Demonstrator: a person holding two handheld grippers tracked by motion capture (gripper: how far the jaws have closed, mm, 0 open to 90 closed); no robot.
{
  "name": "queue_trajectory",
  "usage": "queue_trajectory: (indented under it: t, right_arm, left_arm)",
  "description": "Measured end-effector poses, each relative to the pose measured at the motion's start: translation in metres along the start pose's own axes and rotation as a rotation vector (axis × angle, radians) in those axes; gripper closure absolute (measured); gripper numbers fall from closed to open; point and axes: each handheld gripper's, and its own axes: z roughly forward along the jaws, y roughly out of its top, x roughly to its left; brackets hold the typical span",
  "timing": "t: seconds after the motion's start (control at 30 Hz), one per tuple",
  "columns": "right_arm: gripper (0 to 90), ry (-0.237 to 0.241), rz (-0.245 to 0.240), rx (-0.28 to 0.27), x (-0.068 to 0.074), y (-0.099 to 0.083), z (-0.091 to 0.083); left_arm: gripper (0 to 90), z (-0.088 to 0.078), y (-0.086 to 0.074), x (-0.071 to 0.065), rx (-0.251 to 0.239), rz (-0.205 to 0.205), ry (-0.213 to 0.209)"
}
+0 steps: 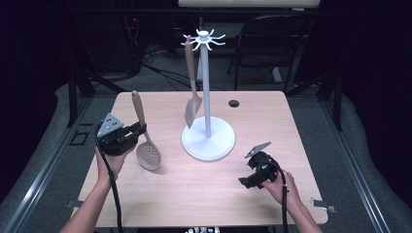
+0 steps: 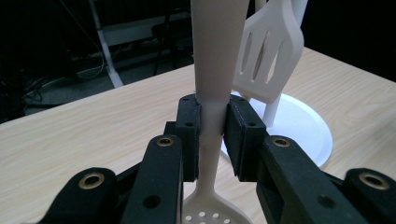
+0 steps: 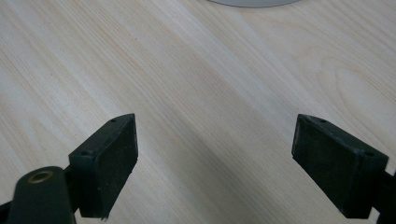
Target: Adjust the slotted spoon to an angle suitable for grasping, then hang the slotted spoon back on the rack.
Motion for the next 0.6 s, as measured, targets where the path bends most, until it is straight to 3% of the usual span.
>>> queue_trajectory:
  t: [0.6]
  right_arm:
    - [13.9,-0.010,-0.005,0.009,0.000,-0.001,0.000]
  left_arm:
    - [76.1,0.004,0.014,-0.018,-0.026,0.040,-0.040]
